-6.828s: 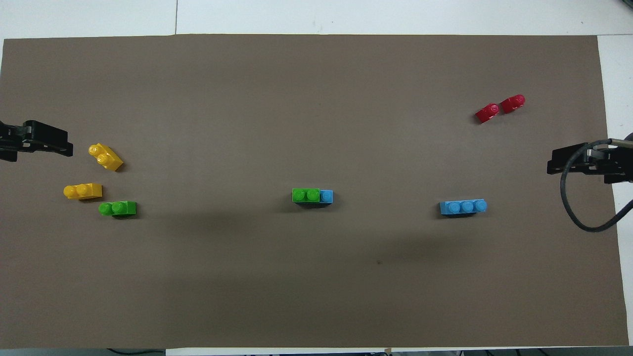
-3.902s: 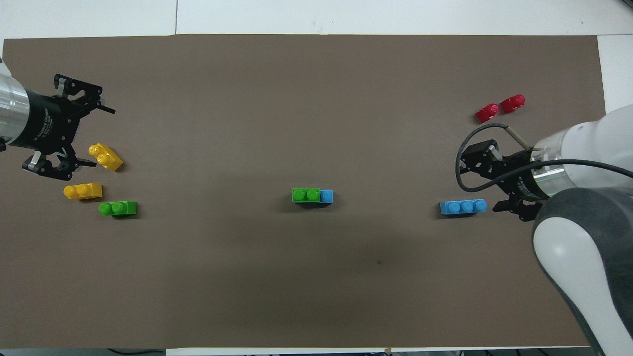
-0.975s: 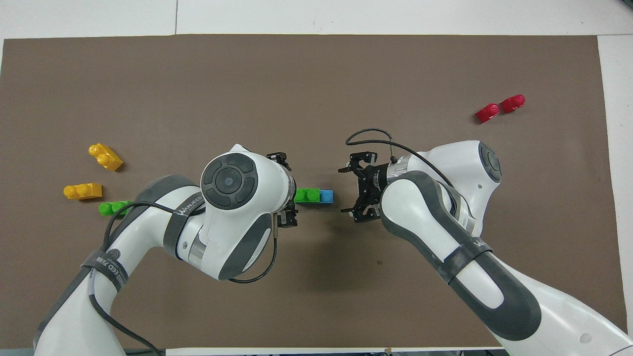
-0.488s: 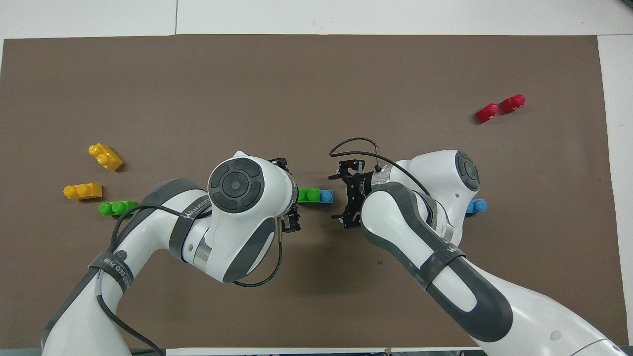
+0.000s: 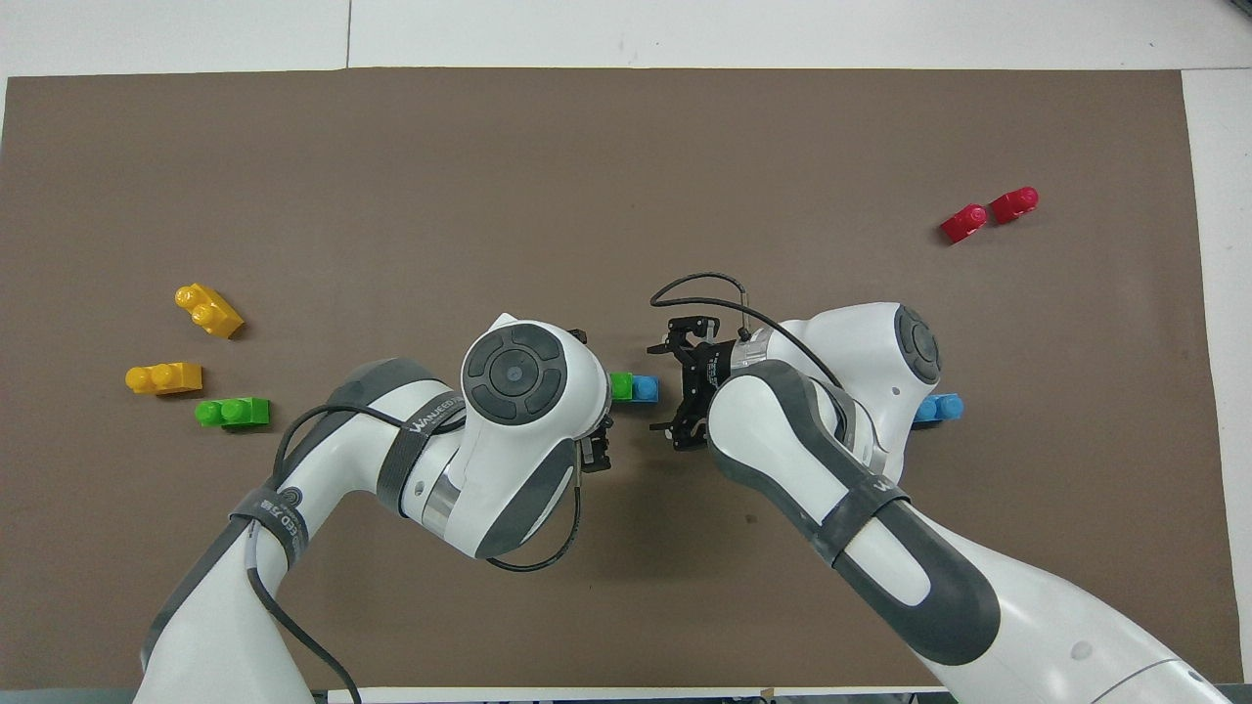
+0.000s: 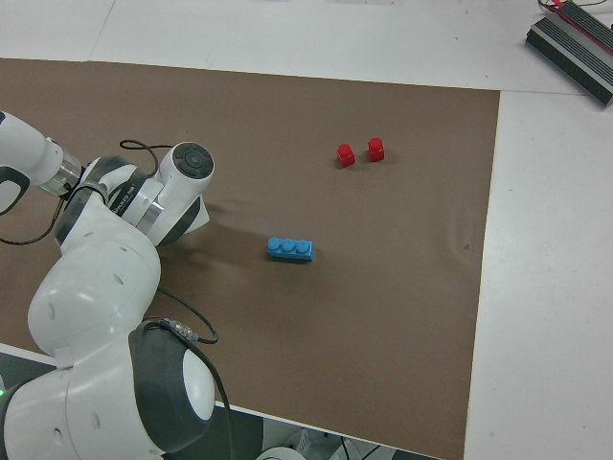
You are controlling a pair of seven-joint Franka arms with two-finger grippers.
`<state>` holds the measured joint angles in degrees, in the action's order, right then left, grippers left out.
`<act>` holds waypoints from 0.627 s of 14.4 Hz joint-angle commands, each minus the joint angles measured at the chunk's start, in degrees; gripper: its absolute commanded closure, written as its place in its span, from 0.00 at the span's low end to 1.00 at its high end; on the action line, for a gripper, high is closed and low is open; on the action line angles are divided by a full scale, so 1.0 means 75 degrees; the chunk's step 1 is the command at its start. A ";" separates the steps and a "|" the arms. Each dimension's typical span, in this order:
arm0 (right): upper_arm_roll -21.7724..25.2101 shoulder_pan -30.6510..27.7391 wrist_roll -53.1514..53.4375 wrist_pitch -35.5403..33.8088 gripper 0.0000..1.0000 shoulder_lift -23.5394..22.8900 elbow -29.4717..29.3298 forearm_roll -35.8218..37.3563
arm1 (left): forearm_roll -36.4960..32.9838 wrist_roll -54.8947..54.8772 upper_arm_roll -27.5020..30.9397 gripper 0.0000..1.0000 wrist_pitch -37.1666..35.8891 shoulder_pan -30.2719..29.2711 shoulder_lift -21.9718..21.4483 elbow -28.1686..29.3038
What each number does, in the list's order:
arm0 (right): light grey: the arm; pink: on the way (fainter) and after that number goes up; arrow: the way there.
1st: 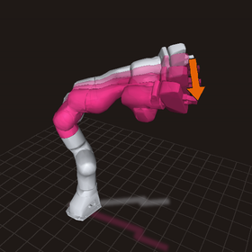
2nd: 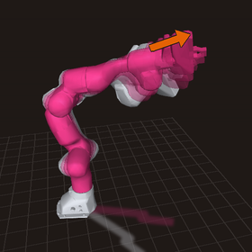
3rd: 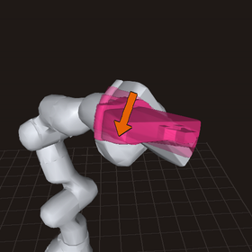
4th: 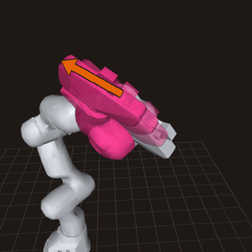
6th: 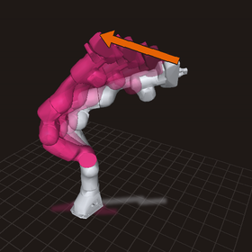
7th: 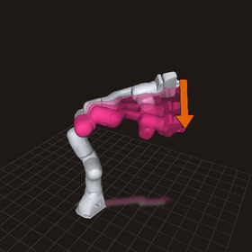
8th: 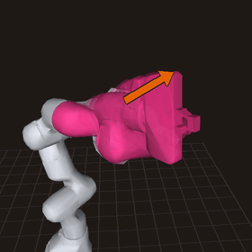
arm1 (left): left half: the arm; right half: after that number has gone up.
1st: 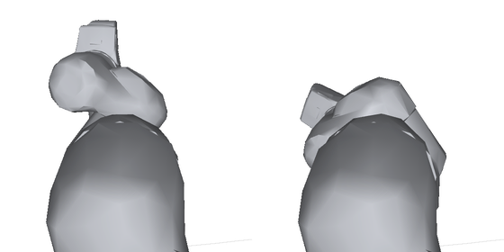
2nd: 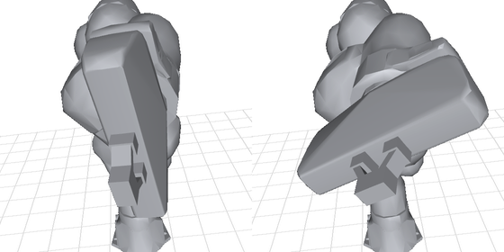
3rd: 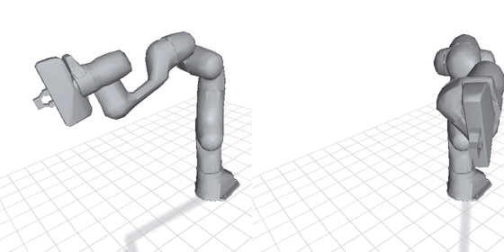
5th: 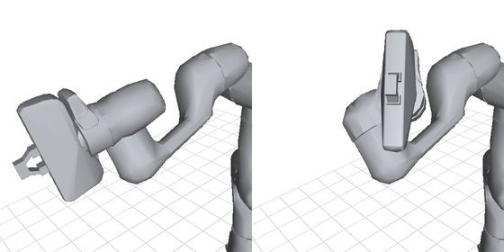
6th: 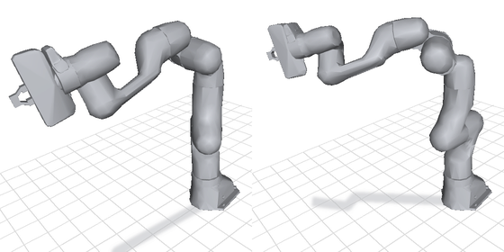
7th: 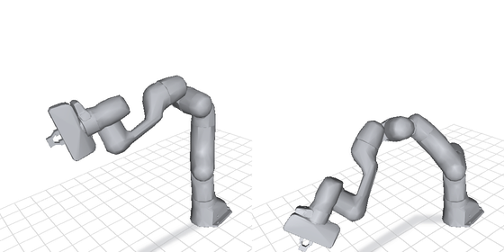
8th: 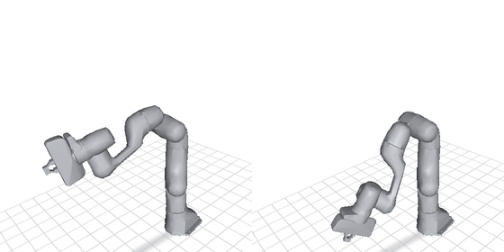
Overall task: Remove green block with left arm and hold with right
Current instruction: 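Close the left gripper on the green brick while the right gripper grasps blue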
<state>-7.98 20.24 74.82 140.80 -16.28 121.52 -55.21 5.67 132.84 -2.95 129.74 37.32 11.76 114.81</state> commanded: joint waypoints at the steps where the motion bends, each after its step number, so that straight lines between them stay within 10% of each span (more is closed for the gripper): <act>1: -0.0003 0.0149 -0.0167 0.0433 0.00 -0.0149 0.0028 -0.0326 | -0.0205 0.0253 0.0136 0.00 0.0080 0.0157 0.0283 -0.0226; 9: -0.0003 0.0302 -0.0777 0.0703 0.01 -0.0361 0.0016 -0.0431 | -0.0370 0.0417 0.0136 0.00 0.0128 0.0157 0.0330 -0.0238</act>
<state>-7.93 22.45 71.75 145.10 -18.86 121.54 -56.04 4.53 134.04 -2.82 130.09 37.35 13.42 113.75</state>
